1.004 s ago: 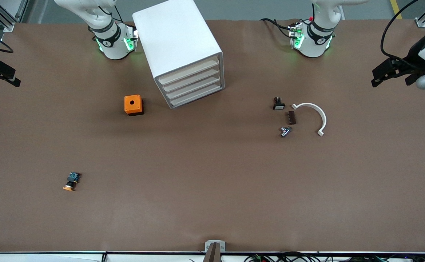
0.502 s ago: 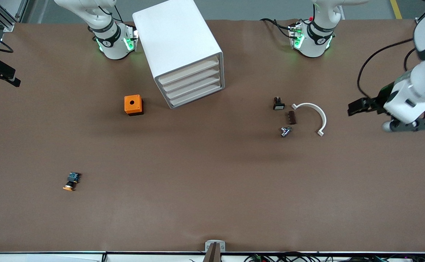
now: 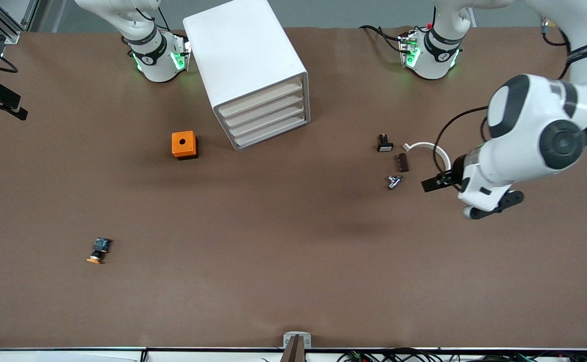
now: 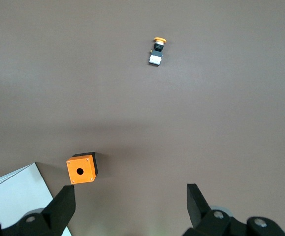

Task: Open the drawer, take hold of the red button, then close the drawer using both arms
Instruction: 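Reach the left gripper to the white cabinet's drawer front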

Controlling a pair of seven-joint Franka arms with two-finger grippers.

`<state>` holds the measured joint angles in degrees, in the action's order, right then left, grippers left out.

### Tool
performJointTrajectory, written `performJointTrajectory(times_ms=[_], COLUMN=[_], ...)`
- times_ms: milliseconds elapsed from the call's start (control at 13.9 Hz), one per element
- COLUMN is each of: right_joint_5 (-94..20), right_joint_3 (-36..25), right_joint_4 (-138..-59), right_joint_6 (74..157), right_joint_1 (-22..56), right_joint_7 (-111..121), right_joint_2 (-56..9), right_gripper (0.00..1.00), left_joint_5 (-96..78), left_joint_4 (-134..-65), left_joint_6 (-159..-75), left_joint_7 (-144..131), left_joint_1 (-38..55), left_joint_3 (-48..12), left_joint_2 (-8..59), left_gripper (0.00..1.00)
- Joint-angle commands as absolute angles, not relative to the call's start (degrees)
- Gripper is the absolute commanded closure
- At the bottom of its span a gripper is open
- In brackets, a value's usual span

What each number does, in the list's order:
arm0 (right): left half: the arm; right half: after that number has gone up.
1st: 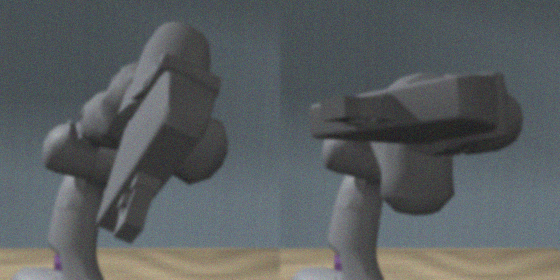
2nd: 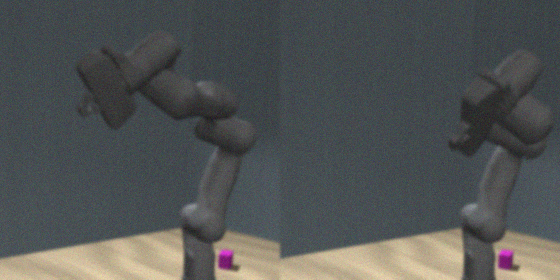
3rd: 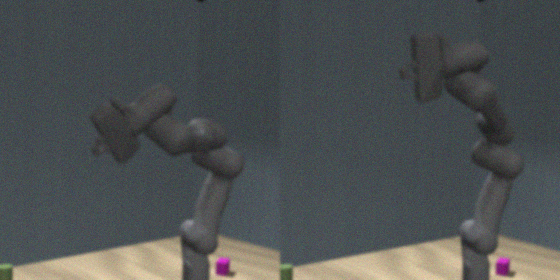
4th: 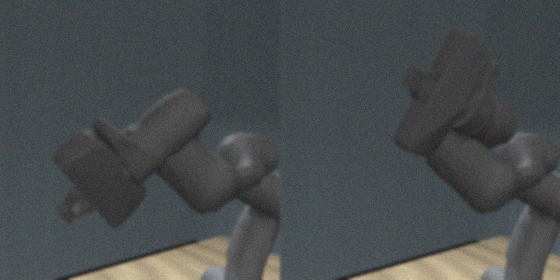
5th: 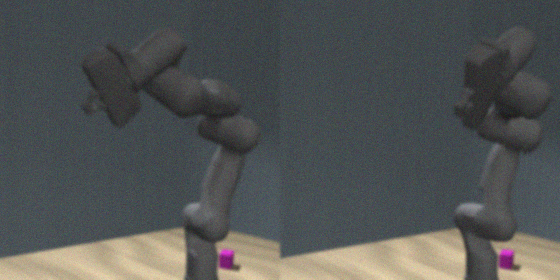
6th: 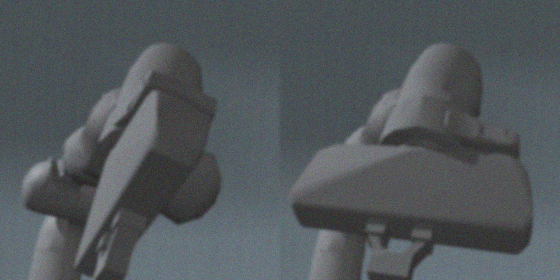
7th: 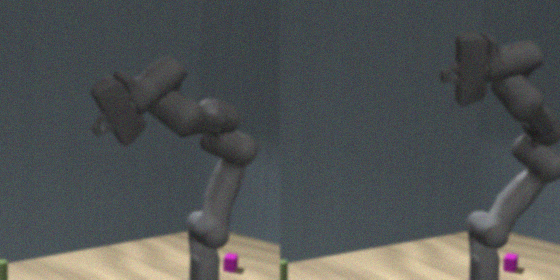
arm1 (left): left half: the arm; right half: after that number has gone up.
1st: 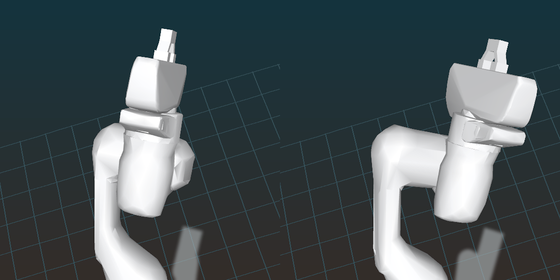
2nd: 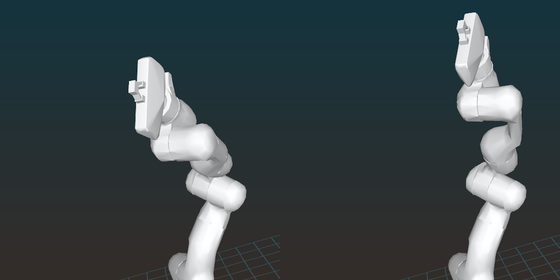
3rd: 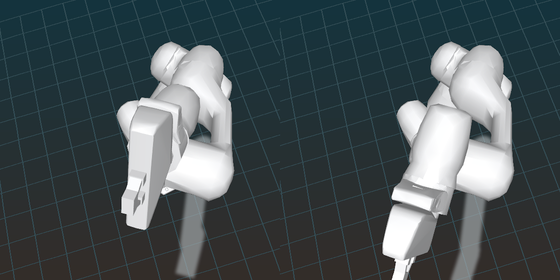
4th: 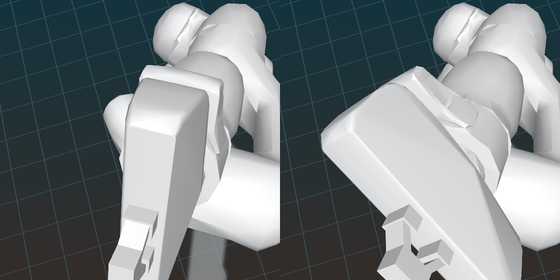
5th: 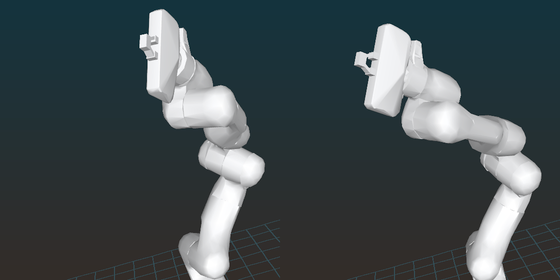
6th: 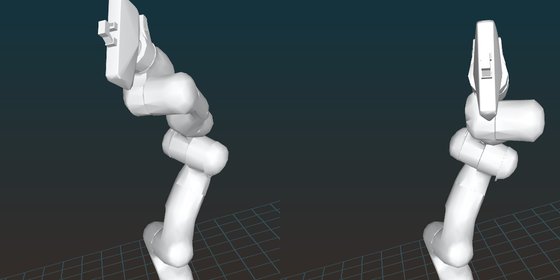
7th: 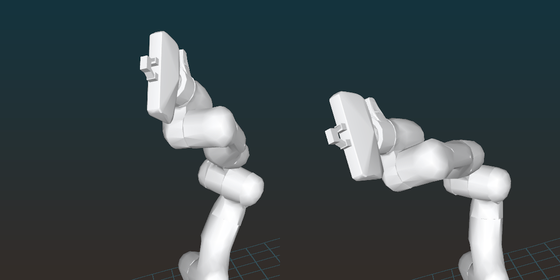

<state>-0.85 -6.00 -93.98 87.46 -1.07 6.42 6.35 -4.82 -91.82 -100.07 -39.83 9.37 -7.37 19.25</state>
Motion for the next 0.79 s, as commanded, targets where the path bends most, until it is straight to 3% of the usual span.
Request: performJointTrajectory(times_ms=[0, 717], right_joint_5=[-0.09, -0.17], right_joint_3=[-5.62, -5.62], right_joint_4=[-94.39, -94.04], right_joint_6=[87.63, 88.15], right_joint_1=[-1.76, -1.93], right_joint_7=[7.29, 7.12], right_joint_2=[7.47, 7.12], right_gripper=[0.00, 0.00], left_joint_5=[-7.11, -17.03], left_joint_4=[-88.69, -86.66], left_joint_6=[-100.46, -99.32], left_joint_7=[-51.98, -94.08], left_joint_1=[13.25, 24.16], left_joint_3=[-7.29, -7.47], left_joint_2=[24.50, 34.10], left_gripper=[0.00, 0.00])
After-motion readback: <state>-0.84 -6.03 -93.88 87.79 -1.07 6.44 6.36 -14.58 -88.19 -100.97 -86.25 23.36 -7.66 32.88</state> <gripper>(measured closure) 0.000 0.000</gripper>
